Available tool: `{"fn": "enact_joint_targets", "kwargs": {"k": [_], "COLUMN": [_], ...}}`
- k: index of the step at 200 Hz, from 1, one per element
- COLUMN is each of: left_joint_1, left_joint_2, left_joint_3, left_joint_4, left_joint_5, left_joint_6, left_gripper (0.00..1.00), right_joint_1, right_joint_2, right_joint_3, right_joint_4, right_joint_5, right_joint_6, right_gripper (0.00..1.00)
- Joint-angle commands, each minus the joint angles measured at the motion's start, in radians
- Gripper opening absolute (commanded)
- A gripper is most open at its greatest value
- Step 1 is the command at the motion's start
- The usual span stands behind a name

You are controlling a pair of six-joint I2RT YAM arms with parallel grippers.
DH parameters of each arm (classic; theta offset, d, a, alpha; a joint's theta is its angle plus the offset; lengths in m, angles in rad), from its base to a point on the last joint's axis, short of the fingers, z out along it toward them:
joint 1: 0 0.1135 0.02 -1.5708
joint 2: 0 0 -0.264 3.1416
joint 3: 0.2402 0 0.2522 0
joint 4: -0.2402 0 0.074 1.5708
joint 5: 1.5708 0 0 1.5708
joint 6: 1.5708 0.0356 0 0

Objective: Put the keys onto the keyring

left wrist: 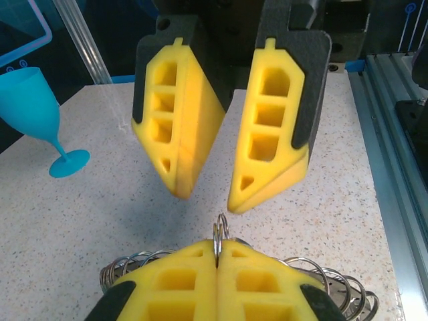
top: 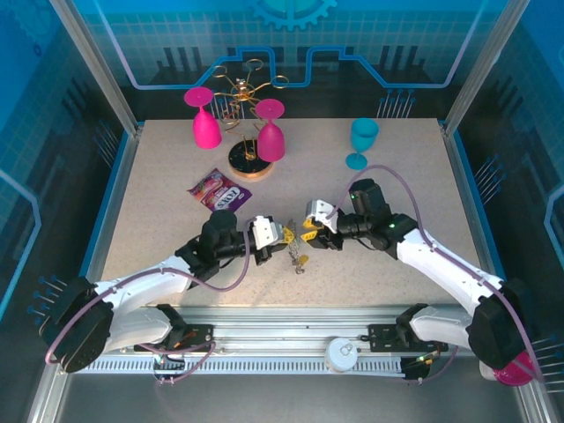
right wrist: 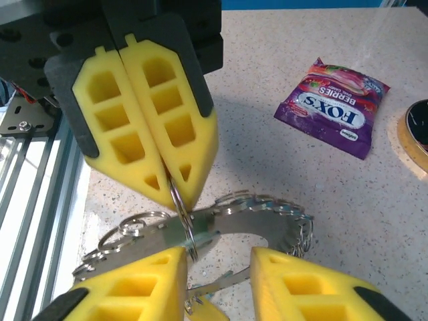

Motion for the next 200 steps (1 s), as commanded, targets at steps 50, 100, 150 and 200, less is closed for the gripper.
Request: {"fn": "enact_joint_targets", "kwargs": {"k": [50, 100, 150, 200], "left_joint_1": [-0.004, -0.005, -0.005, -0.005], "left_joint_2": [-0.023, -0.028, 0.033, 0.075], "left_joint_3": [-0.023, -0.035, -0.071, -0.078], "left_joint_4": [0.142, 0.195, 0.426, 0.479], "left_joint_5": [0.032, 0.031, 0.035, 0.020], "left_joint_6": [-0.042, -0.077, -0.223, -0.243], "left_gripper": [0.00, 0.00, 0.00, 0.00], "right_joint_1": [-0.013, -0.020, -0.015, -0.055], "right_joint_2": [-0.007, 0.003, 0.058, -0.029], "right_joint_3": [-0.040, -0.037, -0.044, -0.118], "right_joint_4": [0.146, 0.115, 0.185, 0.370], "right_joint_5": [-0.096, -0.091, -0.137, -0.135], "right_joint_6": [0.110, 0.108, 0.183, 0.279], "right_gripper": [0.26, 0.06, 0.00, 0.24]}}
